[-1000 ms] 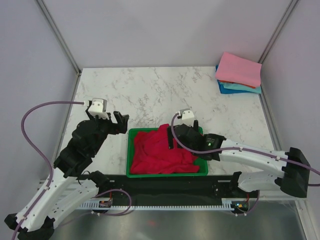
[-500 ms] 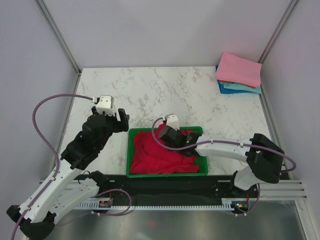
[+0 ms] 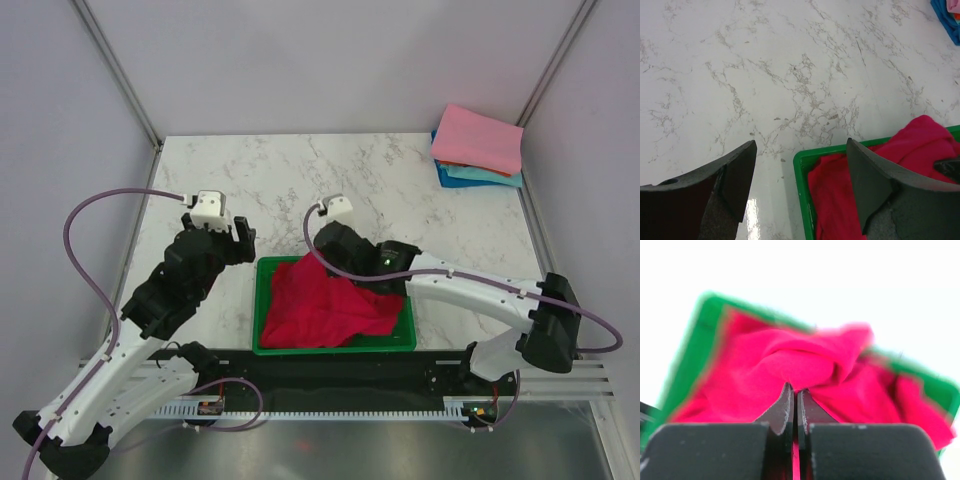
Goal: Fold and stack the t-shirts
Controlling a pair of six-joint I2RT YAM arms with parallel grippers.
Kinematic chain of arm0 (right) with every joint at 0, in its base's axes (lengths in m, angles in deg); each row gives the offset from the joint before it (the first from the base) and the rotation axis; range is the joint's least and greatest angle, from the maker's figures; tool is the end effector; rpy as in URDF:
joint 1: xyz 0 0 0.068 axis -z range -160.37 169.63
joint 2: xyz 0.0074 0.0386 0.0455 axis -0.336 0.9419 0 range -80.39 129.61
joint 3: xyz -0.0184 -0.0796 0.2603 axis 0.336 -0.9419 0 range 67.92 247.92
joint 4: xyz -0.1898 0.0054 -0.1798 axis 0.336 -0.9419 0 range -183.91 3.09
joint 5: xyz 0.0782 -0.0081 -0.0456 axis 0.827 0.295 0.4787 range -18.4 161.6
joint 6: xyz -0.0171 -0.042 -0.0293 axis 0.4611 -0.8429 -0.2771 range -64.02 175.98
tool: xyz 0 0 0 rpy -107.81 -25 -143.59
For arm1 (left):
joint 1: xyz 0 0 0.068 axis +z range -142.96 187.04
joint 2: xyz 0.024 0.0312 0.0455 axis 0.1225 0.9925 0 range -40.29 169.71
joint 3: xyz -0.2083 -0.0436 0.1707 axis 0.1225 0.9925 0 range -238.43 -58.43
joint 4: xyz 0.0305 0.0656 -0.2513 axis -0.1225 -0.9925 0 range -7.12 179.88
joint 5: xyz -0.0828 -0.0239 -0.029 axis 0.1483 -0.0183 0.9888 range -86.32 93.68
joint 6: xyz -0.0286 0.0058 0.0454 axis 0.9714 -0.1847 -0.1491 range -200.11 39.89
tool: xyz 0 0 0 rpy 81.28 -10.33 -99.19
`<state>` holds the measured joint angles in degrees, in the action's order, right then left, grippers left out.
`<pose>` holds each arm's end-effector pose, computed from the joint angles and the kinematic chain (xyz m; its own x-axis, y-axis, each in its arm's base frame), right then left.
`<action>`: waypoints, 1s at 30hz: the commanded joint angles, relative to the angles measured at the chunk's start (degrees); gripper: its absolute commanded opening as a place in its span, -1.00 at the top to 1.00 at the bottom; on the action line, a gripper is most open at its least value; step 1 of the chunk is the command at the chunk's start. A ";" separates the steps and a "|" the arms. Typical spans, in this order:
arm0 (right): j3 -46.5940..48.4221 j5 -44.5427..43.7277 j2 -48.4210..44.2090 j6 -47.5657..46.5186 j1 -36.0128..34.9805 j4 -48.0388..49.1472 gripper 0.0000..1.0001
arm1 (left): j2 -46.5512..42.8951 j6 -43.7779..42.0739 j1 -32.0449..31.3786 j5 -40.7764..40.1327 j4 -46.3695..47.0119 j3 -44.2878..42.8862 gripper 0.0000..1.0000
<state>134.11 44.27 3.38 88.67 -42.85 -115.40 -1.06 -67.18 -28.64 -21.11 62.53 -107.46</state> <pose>0.1606 0.2729 0.2830 -0.6261 -0.1632 -0.7625 -0.3595 0.9281 0.0966 0.1291 -0.0742 0.3493 -0.2844 -0.0458 -0.9576 0.1446 0.9854 -0.0901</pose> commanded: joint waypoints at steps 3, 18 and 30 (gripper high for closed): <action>29.30 -7.81 -1.86 -13.94 0.25 -1.56 1.00 | -0.29 -1.50 0.53 -2.89 0.81 -1.50 -0.57; 45.02 -6.33 13.53 -22.26 16.31 3.98 -0.78 | -1.17 -1.33 0.79 -4.56 0.37 -1.50 -0.56; 3.68 14.13 -0.53 -5.61 23.02 6.08 -0.96 | -0.73 -1.15 0.96 -2.89 0.20 -1.85 -0.55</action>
<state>134.99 53.08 16.10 81.06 -19.17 -116.99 -1.70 -67.20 -28.07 -23.26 62.20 -107.46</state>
